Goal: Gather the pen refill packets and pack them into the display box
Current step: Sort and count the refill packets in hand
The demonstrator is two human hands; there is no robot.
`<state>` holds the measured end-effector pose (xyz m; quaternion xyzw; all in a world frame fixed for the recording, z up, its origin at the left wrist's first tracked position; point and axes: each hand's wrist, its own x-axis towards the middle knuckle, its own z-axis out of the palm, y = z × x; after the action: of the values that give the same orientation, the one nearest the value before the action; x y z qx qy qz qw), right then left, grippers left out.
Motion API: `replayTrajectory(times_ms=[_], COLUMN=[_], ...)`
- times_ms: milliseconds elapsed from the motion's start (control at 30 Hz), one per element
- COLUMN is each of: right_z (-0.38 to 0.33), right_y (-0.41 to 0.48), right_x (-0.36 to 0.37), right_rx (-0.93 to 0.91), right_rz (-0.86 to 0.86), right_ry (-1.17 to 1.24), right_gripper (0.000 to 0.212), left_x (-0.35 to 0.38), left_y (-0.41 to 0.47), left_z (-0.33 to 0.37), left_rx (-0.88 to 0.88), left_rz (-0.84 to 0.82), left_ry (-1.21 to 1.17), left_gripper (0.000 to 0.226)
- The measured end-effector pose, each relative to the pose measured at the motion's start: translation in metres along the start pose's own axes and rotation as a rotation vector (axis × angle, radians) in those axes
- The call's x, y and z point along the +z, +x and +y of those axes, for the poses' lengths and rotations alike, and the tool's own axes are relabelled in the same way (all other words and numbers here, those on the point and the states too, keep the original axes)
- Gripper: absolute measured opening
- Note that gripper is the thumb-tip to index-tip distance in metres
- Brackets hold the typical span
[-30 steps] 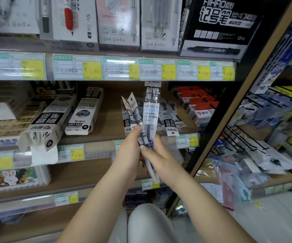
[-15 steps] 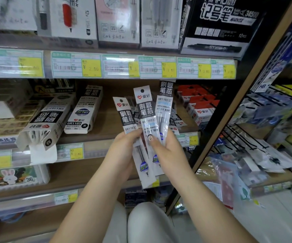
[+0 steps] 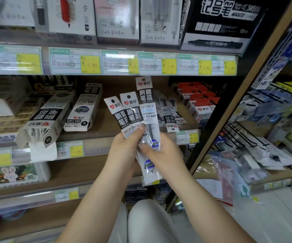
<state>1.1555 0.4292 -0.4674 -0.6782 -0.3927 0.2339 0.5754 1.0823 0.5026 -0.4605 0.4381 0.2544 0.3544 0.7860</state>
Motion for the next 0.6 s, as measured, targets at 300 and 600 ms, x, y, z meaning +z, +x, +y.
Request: replayTrajectory(times_ms=[300, 600], right_z=[0.002, 0.003], right_y=[-0.009, -0.006], right_x=[-0.01, -0.001], right_rx=[-0.001, -0.007], right_rz=[0.081, -0.031], right_ry=[-0.003, -0.303], right_gripper=[0.024, 0.039], left_x=[-0.007, 0.003], left_y=[0.007, 0.003], left_z=[0.004, 0.003], left_rx=[-0.018, -0.047], left_rz=[0.029, 0.006], left_ry=[-0.002, -0.131], left_gripper=[0.021, 0.044])
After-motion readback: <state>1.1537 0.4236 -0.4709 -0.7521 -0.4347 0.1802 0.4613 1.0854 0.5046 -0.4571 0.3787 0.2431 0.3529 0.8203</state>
